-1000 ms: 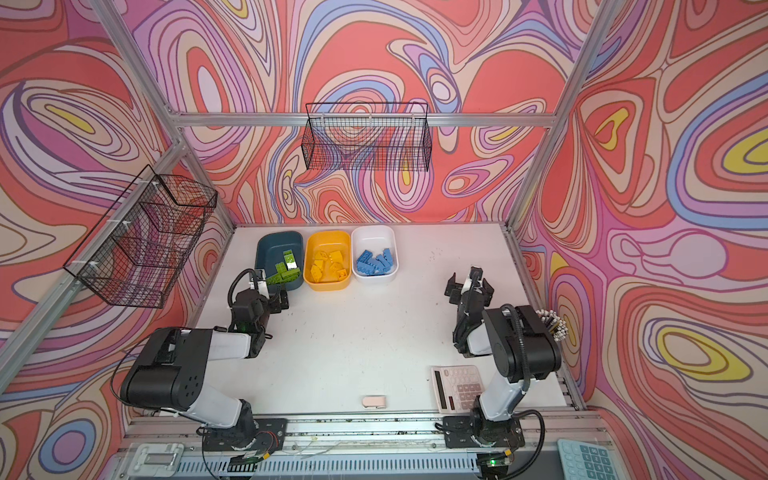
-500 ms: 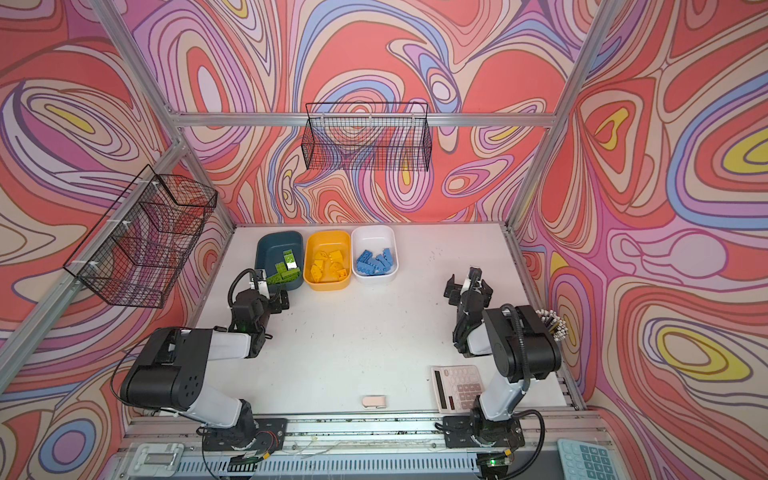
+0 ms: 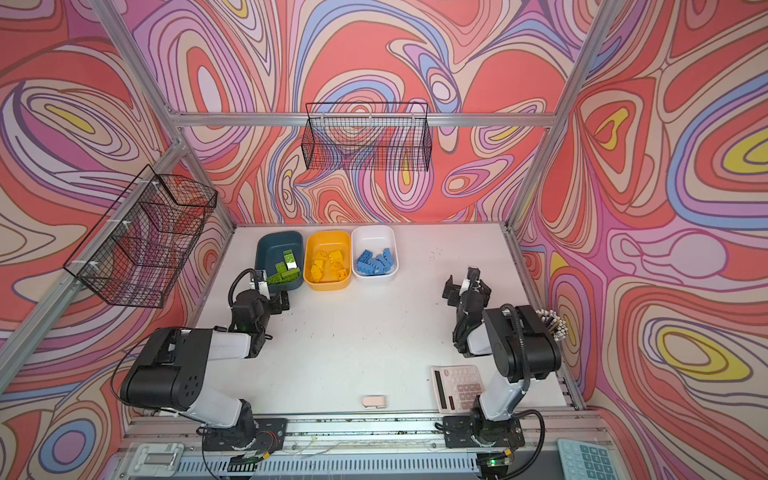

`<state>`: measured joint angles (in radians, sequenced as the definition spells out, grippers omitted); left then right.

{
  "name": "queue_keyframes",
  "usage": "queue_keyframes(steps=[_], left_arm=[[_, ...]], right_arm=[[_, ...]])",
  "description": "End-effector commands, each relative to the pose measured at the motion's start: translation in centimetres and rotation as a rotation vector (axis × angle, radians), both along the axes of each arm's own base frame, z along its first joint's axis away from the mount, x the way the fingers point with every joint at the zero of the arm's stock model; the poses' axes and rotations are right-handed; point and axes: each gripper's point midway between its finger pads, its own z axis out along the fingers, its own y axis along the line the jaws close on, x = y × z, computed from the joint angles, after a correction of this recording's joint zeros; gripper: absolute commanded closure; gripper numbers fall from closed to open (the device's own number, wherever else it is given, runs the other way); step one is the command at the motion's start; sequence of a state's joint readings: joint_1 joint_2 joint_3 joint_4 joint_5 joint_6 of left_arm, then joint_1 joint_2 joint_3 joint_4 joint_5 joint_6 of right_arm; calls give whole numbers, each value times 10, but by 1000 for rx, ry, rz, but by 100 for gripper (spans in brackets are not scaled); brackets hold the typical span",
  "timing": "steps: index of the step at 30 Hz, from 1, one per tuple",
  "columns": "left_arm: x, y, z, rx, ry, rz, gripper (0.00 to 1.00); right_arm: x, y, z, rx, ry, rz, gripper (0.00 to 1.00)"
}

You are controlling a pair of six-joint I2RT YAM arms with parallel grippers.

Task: Sort the legos into containers by color

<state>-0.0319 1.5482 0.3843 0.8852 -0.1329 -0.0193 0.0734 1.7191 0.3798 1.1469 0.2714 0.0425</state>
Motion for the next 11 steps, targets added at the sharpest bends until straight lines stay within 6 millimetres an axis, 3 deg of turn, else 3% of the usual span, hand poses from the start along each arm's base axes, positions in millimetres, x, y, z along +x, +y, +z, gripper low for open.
queue_keyframes(steps=[1, 11], left_arm=[[-1, -1, 0, -3, 0, -5, 0], [-1, -1, 1, -3, -3, -5, 0]], right_arm=[[1, 1, 5, -12, -11, 9, 2], [1, 2, 5, -12, -11, 11, 2]])
